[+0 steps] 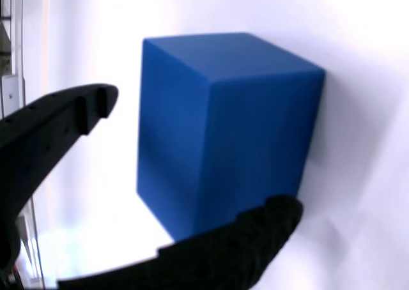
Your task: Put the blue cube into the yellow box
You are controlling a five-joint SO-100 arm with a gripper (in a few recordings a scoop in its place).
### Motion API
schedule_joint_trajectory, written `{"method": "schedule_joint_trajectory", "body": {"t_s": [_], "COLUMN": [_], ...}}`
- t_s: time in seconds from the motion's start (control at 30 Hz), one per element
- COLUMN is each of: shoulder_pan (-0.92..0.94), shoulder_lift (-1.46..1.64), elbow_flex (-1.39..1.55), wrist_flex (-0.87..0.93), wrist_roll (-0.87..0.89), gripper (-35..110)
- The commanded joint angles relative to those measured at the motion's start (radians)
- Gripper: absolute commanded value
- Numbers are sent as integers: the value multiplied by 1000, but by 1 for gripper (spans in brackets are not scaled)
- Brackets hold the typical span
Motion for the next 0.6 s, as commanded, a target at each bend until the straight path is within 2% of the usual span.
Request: {"method": "schedule_joint_trajectory", "body": {"t_s": [0.0, 0.33, 0.57], "shoulder_pan": [11, 12, 6], "shoulder_lift": [54, 11, -9], "elbow_flex": [-92, -98, -109], "wrist_flex": [9, -35, -38], "wrist_roll": [-26, -55, -77], "gripper": [46, 43, 34]}}
